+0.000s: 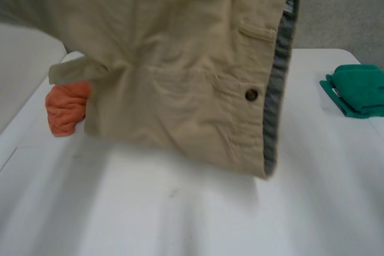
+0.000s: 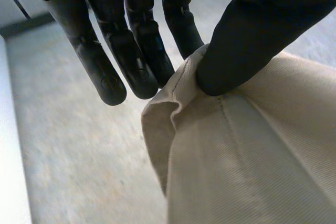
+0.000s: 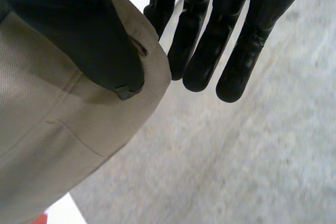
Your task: Fold the laundry.
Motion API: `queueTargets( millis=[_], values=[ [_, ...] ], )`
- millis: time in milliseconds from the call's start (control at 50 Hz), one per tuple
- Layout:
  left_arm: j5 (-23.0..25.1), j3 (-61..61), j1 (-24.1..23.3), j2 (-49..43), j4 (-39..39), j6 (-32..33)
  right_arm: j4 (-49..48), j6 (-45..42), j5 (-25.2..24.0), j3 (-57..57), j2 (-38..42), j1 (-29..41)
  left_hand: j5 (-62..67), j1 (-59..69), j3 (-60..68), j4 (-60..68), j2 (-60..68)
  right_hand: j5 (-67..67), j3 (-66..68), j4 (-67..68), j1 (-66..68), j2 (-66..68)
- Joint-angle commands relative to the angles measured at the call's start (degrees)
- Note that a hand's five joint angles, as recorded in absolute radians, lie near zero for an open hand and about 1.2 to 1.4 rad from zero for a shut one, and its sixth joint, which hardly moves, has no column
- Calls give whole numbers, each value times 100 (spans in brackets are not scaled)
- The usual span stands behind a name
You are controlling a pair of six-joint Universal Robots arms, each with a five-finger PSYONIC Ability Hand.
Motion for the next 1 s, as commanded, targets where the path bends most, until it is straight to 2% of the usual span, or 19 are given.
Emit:
queueTargets(
  millis=[20, 80, 140, 180, 240, 300, 320, 340, 360, 380, 400, 480, 580, 720, 800, 900, 1000],
  values=[
    [37, 253, 92, -1716, 44, 91, -42, -87, 67, -28, 1267, -63, 1392, 1493, 1162, 1110, 1139, 1434, 1219, 1184, 2399, 1267],
    [37, 385, 110, -2289, 194, 187, -77, -105, 84, -107, 1759, -54, 1392, 1493, 1162, 1110, 1139, 1434, 1219, 1184, 2399, 1267],
    [45, 648, 145, -3333, 535, 477, -112, -140, 119, -283, 2339, -45, 1392, 1493, 1162, 1110, 1139, 1434, 1219, 1184, 2399, 1267],
    [54, 763, 136, -3625, 651, 574, -199, -262, 172, -449, 2777, -27, 1392, 1493, 1162, 1110, 1139, 1434, 1219, 1184, 2399, 1267],
    [98, 1149, 92, -4407, 967, 724, -358, -490, 304, -573, 3201, -27, 1392, 1493, 1162, 1110, 1139, 1434, 1219, 1184, 2399, 1267],
    [300, 1518, 39, -5032, 1239, 715, -665, -807, 681, -827, 3728, -10, 1327, 1428, 1097, 1046, 1074, 1434, 1219, 1184, 2399, 1267],
    [387, 1606, 13, -5173, 1318, 715, -744, -903, 839, -932, 3842, -1, -172, -71, -402, -454, -425, 1434, 1219, 1184, 2399, 1267],
    [475, 1694, -13, -5305, 1397, 715, -902, -1139, 1136, -1081, 4044, 8, -2552, -2451, -2782, -2834, -2805, -1425, -1639, -1675, -460, -1591],
    [615, 1886, -83, -5523, 1537, 724, -973, -1272, 1304, -1161, 4141, 8, -5608, -5507, -5838, -5890, -5861, -4034, -4249, -4284, -3070, -4201],
    [652, 1975, -110, -5604, 1591, 724, -1043, -1413, 1471, -1231, 4212, 16, -5524, -5423, -5754, -5806, -5777, -5566, -5781, -5816, -4601, -5733],
    [678, 2063, -119, -5683, 1626, 724, -1105, -1580, 1630, -1302, 4265, 17, -5270, -5169, -5500, -5552, -5523, -5566, -5781, -5816, -4601, -5733],
    [591, 2161, -163, -5658, 1644, 715, -1290, -2388, 2175, -1364, 4135, 17, -5608, -5507, -5838, -5890, -5861, -5566, -5781, -5816, -4601, -5733],
    [362, 1627, -128, -5071, 1644, 715, -1194, -2522, 2290, -1119, 3590, 25, -5608, -5507, -5838, -5890, -5861, -5566, -5781, -5816, -4601, -5733],
    [344, 141, -93, -3910, 1574, 724, -500, -2530, 2185, 392, 2395, 34, -5520, -5419, -5750, -5801, -5773, -5566, -5781, -5816, -4601, -5733],
    [362, -1061, -66, -3014, 1101, 724, -139, -2592, 2123, 1403, 1788, 43, -5200, -5099, -5430, -5482, -5453, -5566, -5781, -5816, -4601, -5733],
    [397, -1802, 4, -2625, 362, 706, 266, -2601, 2062, 2571, 1190, 52, -4864, -4763, -5094, -5146, -5117, -5566, -5781, -5816, -4601, -5733],
    [537, -2488, 241, -2616, 53, 724, -41, -2741, 1501, 3872, 978, 52, -3554, -3453, -3784, -3836, -3807, -5206, -5420, -5456, -4241, -5372]
  ],
)
